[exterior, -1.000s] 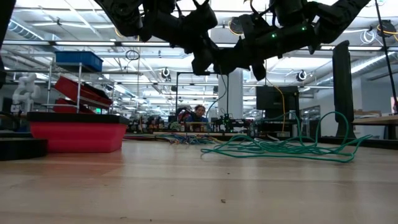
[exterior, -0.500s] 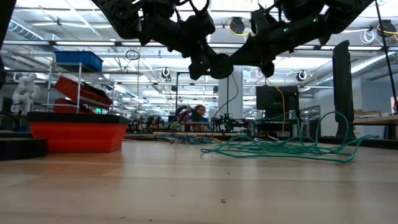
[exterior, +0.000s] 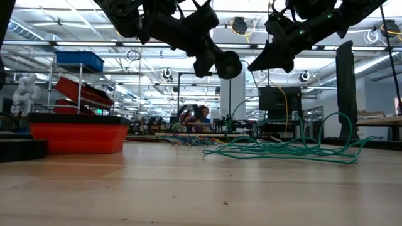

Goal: Coil cords
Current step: Coil the green wire onto the spool

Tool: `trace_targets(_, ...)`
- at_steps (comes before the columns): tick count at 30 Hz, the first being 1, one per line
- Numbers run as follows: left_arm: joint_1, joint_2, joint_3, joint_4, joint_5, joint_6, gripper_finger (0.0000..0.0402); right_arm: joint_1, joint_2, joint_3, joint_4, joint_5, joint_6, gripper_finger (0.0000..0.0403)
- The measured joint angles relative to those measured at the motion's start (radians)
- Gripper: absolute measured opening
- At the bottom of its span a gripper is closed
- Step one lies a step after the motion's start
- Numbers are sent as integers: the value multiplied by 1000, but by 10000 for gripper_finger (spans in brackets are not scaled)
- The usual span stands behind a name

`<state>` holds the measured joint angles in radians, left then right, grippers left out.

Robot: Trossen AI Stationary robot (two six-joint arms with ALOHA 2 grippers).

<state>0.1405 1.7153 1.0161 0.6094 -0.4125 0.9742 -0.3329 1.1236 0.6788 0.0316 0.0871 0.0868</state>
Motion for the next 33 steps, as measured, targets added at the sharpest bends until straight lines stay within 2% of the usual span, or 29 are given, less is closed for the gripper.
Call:
trace_targets(7,-19,-13,0,-18,43,-136,0,-31,10,0,-6,0,-119,0)
trace_targets(14,-12,-98,-1,-39,103,-276,0,-36,10,0,-4,-9,-173,0)
trace_targets(21,-3,-154,2,-86,152,-341,0,-36,10,2,19,8,-202,0)
trace_targets(33,14,-155,4,-41,246,-495,0,-36,10,0,61,12,-202,0)
